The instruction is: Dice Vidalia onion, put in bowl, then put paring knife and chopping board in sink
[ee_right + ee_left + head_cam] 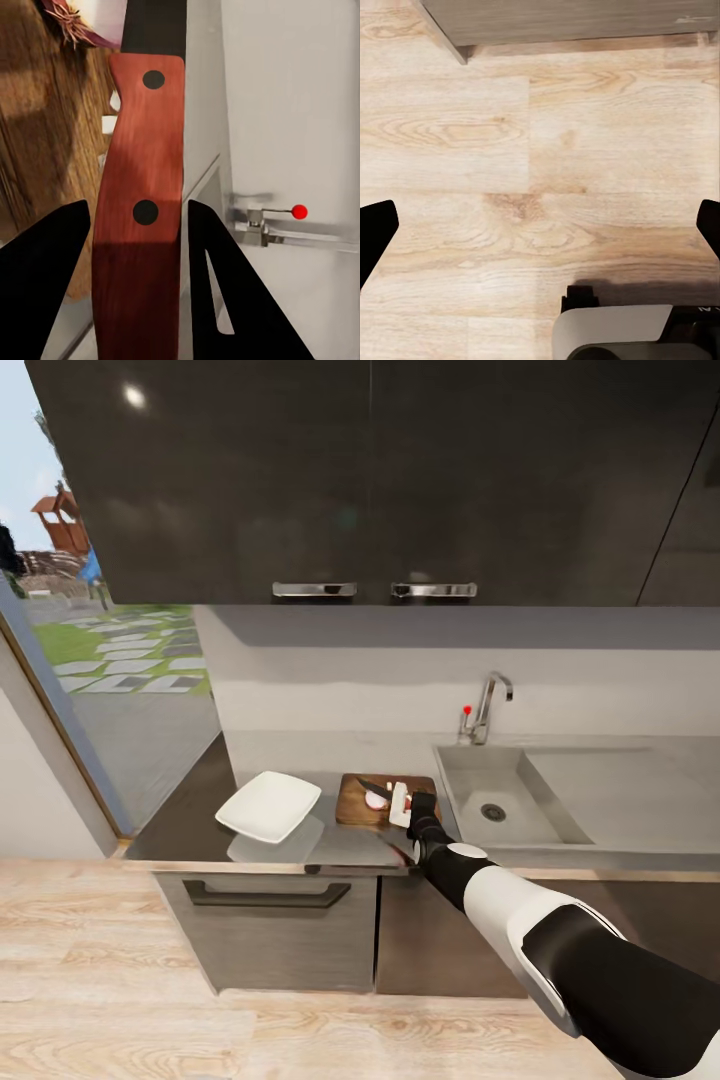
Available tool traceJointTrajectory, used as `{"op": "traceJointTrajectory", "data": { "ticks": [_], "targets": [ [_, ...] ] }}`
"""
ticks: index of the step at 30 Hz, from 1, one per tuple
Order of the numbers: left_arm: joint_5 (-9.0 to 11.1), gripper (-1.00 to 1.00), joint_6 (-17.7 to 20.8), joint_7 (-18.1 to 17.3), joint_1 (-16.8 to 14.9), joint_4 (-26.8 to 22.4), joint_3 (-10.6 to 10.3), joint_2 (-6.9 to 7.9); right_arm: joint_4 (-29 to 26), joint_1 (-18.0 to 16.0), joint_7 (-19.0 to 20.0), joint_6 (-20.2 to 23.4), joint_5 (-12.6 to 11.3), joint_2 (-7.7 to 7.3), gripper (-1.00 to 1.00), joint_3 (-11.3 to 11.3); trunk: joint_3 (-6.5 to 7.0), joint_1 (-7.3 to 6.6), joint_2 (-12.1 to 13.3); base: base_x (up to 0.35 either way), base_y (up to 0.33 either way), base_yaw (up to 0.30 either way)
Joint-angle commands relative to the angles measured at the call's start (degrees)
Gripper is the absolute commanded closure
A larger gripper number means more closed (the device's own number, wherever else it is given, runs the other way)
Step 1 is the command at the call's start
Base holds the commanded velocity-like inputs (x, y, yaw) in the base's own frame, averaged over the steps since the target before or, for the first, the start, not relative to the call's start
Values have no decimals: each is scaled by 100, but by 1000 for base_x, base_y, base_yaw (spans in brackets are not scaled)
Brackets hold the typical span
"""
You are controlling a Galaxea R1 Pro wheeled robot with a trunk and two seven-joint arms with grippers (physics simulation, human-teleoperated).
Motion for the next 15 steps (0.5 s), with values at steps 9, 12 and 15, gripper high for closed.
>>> {"op": "traceJointTrajectory", "data": {
  "ticks": [9, 12, 15],
  "targets": [
    [17, -100, -41, 19, -11, 25, -48, 1, 5, -6, -7, 33, 43, 2, 100, 13, -12, 5, -13, 63, -15, 0],
    [17, -100, -43, 19, -11, 25, -48, 4, 5, -6, 1, 39, 43, 2, 100, 13, -12, 5, -13, 46, -31, 0],
    [17, -100, -47, 16, -11, 25, -48, 4, 5, -6, 5, 41, 43, 2, 100, 13, -12, 5, -13, 8, -5, 0]
  ]
}}
